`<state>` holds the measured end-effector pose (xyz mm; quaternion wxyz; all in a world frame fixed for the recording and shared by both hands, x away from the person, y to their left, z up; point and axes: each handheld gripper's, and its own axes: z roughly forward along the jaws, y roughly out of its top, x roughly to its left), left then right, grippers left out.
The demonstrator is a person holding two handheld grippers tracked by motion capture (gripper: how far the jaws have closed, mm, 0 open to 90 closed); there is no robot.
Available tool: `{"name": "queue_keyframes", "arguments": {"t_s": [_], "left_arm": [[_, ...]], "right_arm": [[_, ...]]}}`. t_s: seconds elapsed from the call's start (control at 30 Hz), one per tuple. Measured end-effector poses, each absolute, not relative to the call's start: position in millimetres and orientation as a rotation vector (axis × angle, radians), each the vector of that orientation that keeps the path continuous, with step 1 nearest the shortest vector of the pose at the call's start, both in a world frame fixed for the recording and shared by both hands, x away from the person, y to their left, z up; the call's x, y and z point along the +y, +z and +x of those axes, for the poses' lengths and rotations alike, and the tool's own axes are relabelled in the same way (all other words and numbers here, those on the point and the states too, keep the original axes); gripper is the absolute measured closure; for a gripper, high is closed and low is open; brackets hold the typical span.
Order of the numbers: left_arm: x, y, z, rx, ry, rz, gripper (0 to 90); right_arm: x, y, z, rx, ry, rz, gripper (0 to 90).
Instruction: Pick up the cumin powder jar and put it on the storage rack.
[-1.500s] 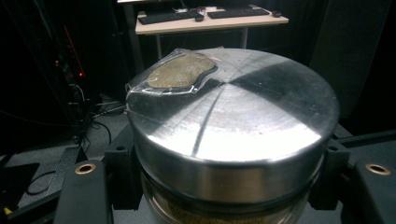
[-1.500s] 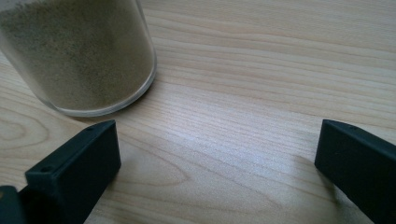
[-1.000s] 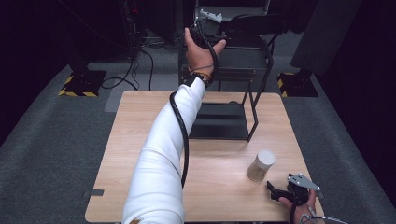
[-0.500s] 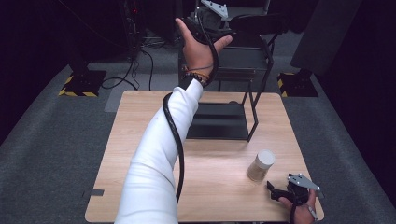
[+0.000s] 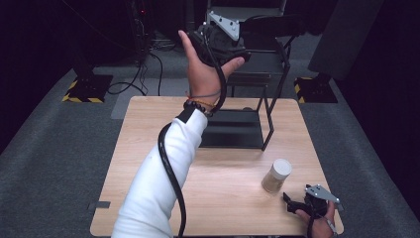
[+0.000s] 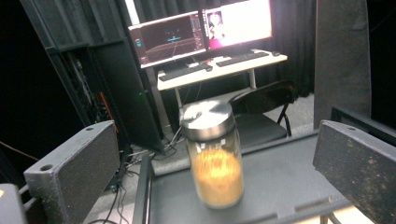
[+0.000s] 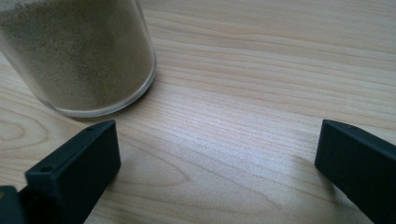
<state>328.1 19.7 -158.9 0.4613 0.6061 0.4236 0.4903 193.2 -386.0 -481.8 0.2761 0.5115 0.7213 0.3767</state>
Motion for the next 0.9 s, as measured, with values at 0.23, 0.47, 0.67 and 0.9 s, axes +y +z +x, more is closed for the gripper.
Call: {"name": "queue_keyframes", "arguments": {"t_s": [0.23, 0.47, 0.67, 0.9], "left_arm": [[31.4, -176.8, 299.6, 1.057, 1.202, 1.473, 0.1], [40.7, -195.9, 285.2, 1.077, 1.168, 1.480, 0.1], [48.0, -217.0, 277.2, 1.086, 1.133, 1.489, 0.1], [55.7, -244.2, 270.9, 1.104, 1.091, 1.510, 0.1]], "right_arm": [[-385.4, -482.0, 192.7, 1.936, 1.011, 1.372, 0.0], [-384.7, -482.2, 192.0, 1.934, 1.007, 1.366, 0.0], [-384.1, -482.7, 191.2, 1.934, 1.005, 1.356, 0.0], [-384.1, -482.8, 191.1, 1.935, 1.005, 1.352, 0.0]]}}
